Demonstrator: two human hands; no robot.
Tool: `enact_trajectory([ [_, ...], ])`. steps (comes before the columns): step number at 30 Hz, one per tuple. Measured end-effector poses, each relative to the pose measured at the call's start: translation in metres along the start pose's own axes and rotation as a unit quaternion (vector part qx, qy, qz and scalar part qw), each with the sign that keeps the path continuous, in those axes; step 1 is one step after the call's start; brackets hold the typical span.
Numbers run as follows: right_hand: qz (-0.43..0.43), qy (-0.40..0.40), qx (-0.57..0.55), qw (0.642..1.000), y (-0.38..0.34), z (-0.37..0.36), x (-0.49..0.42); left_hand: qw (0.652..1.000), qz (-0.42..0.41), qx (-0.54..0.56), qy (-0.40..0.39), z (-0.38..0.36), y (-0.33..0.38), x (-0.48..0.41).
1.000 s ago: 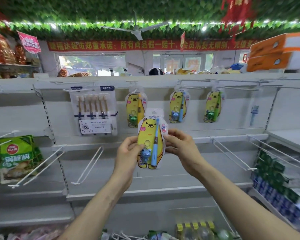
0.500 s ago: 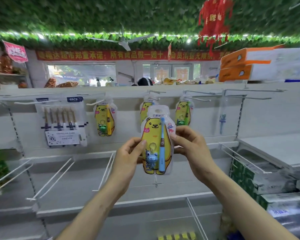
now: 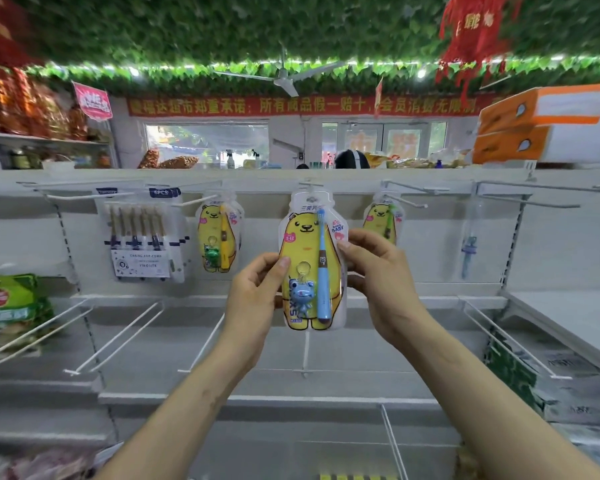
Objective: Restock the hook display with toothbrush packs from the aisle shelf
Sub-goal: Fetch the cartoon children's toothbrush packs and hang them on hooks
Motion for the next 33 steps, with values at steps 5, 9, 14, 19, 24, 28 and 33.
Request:
enact_trajectory([
  [5,0.022,0.012,0.005,1.0,0.005,0.002,-0.009,1.0,0.006,-0.013,0.002,-0.003,-0.003,-0.008],
  [9,0.034,0.02,0.009,0.999,0.013,0.006,-0.02,1.0,0.001,-0.025,-0.01,-0.004,-0.014,-0.019],
  [14,0.026,0.048,0.051,0.997,0.029,0.008,-0.056,0.998,-0.029,-0.048,0.002,-0.007,-0.038,-0.048],
  [19,0.011,0.068,0.1,0.993,0.044,0.013,-0.103,0.994,-0.025,-0.109,0.002,-0.01,-0.075,-0.091],
  [24,-0.005,0.079,0.105,0.991,0.065,0.014,-0.142,0.987,-0.027,-0.155,-0.018,-0.009,-0.103,-0.137],
  [28,-0.007,0.088,0.106,0.99,0.081,0.013,-0.168,0.985,-0.033,-0.166,-0.025,-0.006,-0.119,-0.162],
  [33,-0.009,0.099,0.11,0.989,0.093,0.011,-0.189,0.985,-0.037,-0.165,-0.023,-0.006,-0.135,-0.182],
])
Point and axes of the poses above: each hand's wrist, its own x-axis away from the middle knuckle, its own z-axis out of the back of the hand, y = z × x, the point moved 5 cm from there along -x, towards the middle knuckle, and after that the axes turned 6 degrees about -z, right-handed, at the moved point
